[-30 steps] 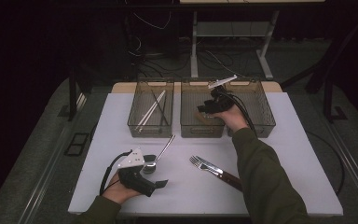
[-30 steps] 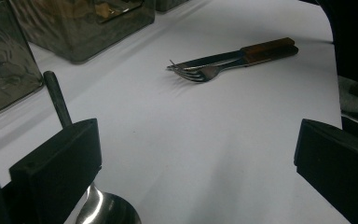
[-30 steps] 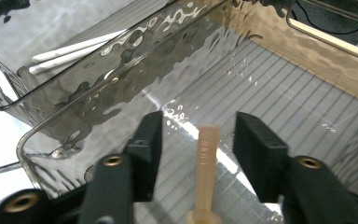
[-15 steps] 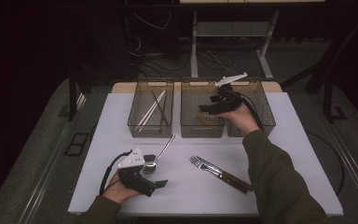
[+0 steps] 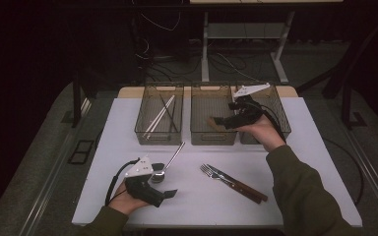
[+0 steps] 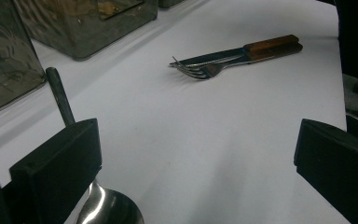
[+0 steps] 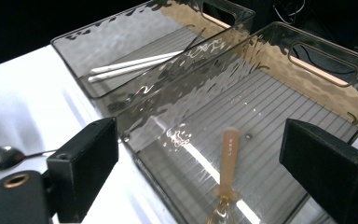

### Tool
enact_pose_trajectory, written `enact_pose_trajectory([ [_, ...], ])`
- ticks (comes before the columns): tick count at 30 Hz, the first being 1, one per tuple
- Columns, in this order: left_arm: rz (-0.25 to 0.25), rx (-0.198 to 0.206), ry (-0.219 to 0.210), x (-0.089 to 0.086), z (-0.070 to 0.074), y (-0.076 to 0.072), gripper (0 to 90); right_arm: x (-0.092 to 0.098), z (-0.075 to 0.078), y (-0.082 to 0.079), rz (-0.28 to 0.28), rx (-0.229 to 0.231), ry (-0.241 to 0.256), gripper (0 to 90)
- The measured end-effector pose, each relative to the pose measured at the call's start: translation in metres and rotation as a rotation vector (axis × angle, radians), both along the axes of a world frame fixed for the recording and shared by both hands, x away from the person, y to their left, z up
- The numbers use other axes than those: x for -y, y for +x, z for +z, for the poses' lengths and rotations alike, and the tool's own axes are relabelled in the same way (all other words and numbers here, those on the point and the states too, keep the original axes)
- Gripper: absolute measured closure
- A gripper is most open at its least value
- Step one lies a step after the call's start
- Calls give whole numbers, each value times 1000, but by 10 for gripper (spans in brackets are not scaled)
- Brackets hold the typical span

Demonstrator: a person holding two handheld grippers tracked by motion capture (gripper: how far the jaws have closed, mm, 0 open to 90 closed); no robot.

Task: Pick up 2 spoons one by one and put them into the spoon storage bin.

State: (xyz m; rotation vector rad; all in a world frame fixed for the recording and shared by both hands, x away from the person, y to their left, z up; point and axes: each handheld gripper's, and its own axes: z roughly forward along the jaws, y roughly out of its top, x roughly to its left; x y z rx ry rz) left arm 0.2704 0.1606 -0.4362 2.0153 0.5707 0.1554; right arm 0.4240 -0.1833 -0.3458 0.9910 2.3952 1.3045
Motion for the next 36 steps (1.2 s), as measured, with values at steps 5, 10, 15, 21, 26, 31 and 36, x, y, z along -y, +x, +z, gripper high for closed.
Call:
enact_pose_trajectory([
  [5,0,3,3,0,0,0,0,6,-2,-13,13,17,0,118],
  [10,1,2,3,1,-1,0,0,12,-7,-28,26,31,-3,118],
  [15,5,2,5,0,-1,1,0,20,-15,-41,33,34,-2,119],
  [21,13,-2,2,0,-2,1,0,32,-24,-58,33,44,16,119],
  [26,18,-1,-2,0,-2,1,0,44,-35,-72,28,31,23,119],
  [31,21,-6,0,-1,-3,1,0,57,-46,-84,8,21,39,119],
  [36,24,-5,5,-1,-2,1,0,69,-60,-97,-13,20,36,119],
])
